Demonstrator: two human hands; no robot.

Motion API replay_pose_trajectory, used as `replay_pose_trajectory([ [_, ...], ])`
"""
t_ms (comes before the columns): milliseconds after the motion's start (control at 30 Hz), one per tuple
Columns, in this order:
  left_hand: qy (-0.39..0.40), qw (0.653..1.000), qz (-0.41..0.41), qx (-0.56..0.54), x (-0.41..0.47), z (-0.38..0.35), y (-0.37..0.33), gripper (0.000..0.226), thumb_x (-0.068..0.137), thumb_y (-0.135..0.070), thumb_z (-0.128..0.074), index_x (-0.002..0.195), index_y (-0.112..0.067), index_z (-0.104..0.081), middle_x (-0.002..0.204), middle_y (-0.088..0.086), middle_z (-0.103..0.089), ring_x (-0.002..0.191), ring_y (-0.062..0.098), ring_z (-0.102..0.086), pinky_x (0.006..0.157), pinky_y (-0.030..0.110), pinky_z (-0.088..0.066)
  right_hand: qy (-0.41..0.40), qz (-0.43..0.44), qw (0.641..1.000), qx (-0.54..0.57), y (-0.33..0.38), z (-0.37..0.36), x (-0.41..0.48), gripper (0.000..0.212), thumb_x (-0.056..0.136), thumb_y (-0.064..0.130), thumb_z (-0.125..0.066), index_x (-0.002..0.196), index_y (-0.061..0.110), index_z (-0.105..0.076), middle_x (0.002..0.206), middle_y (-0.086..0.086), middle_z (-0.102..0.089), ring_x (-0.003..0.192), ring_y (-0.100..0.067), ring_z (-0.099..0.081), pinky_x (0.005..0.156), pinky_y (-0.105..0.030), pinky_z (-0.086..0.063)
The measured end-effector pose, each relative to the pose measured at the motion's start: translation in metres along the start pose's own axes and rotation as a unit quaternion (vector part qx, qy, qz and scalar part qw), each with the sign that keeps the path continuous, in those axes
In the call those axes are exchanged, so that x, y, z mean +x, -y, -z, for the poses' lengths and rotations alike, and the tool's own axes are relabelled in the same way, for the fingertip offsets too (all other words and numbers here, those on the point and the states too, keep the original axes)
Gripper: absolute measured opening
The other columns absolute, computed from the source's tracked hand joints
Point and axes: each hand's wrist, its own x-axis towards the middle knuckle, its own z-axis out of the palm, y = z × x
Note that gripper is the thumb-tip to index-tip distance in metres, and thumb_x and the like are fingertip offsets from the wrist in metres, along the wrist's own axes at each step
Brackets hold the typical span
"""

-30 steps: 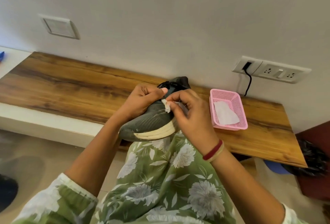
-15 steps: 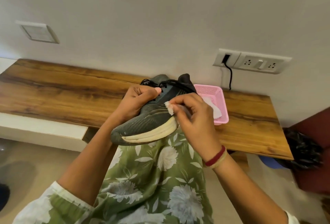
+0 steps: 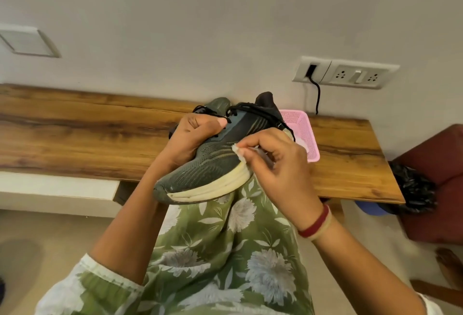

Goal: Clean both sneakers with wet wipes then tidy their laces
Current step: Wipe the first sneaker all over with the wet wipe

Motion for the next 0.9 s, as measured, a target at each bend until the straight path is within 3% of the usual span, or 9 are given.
replay_pose_trajectory([
  [200, -0.008, 1.000, -0.012, 0.009, -0.016, 0.017, -0.003, 0.041, 0.079, -0.021, -0.062, 0.040, -0.024, -0.049, 0.043, -0.014, -0.040, 0.039, 0.000, -0.031, 0.044, 0.014, -0.030, -0.024, -0.056, 0.997, -0.040, -0.012, -0.011, 0.024, 0.008, 0.085, 0.008, -0.062, 0.086, 0.014, -0.068, 0.086, 0.001, -0.063, 0.085, -0.008, -0.056, 0.077, -0.031, -0.048],
  [367, 0.000, 1.000, -0.018, 0.024, -0.024, 0.026, -0.006, 0.040, 0.078, -0.029, -0.059, 0.040, -0.026, -0.045, 0.044, -0.015, -0.036, 0.041, 0.001, -0.027, 0.046, 0.016, -0.027, 0.031, 0.021, 0.999, -0.028, 0.018, -0.031, 0.009, 0.008, 0.085, 0.008, -0.061, 0.086, 0.013, -0.067, 0.088, 0.001, -0.061, 0.083, -0.006, -0.055, 0.074, -0.017, -0.044],
  [467, 0.011, 0.999, -0.014, 0.032, -0.026, 0.023, -0.005, 0.040, 0.079, -0.029, -0.059, 0.041, -0.025, -0.045, 0.045, -0.012, -0.036, 0.041, 0.003, -0.028, 0.046, 0.016, -0.028, -0.030, -0.063, 0.997, -0.039, -0.003, -0.027, 0.031, 0.011, 0.084, 0.008, -0.062, 0.087, 0.017, -0.067, 0.090, -0.002, -0.064, 0.082, -0.005, -0.054, 0.074, -0.016, -0.044],
  [533, 0.015, 0.999, -0.010, 0.040, -0.025, 0.019, -0.003, 0.040, 0.080, -0.029, -0.059, 0.043, -0.024, -0.045, 0.046, -0.011, -0.036, 0.042, 0.003, -0.029, 0.047, 0.015, -0.029, -0.027, -0.085, 0.994, -0.057, -0.006, -0.025, 0.033, 0.011, 0.084, 0.009, -0.063, 0.086, 0.018, -0.068, 0.091, -0.003, -0.065, 0.083, -0.007, -0.054, 0.072, -0.014, -0.042],
  [667, 0.037, 0.998, -0.003, 0.054, -0.022, 0.016, -0.002, 0.040, 0.081, -0.030, -0.058, 0.043, -0.026, -0.047, 0.047, -0.012, -0.036, 0.043, 0.003, -0.029, 0.048, 0.016, -0.029, 0.029, -0.017, 0.999, -0.043, 0.011, -0.026, 0.019, 0.009, 0.083, 0.009, -0.063, 0.086, 0.014, -0.070, 0.088, 0.000, -0.063, 0.083, -0.007, -0.055, 0.074, -0.017, -0.044],
  [800, 0.039, 0.997, -0.001, 0.061, -0.022, 0.012, 0.000, 0.040, 0.081, -0.031, -0.057, 0.043, -0.026, -0.046, 0.046, -0.013, -0.036, 0.043, 0.002, -0.030, 0.049, 0.015, -0.031, -0.018, -0.077, 0.991, -0.108, -0.008, -0.016, 0.039, 0.008, 0.084, 0.009, -0.063, 0.087, 0.013, -0.069, 0.090, -0.005, -0.064, 0.086, -0.017, -0.057, 0.078, -0.037, -0.047],
  [900, 0.036, 0.998, -0.001, 0.060, -0.022, 0.015, -0.001, 0.039, 0.080, -0.032, -0.057, 0.043, -0.026, -0.047, 0.045, -0.013, -0.037, 0.042, 0.001, -0.030, 0.048, 0.014, -0.030, 0.027, -0.040, 0.996, -0.077, 0.006, -0.024, 0.021, 0.007, 0.086, 0.010, -0.062, 0.088, 0.014, -0.067, 0.090, -0.002, -0.062, 0.085, -0.012, -0.054, 0.076, -0.026, -0.046],
])
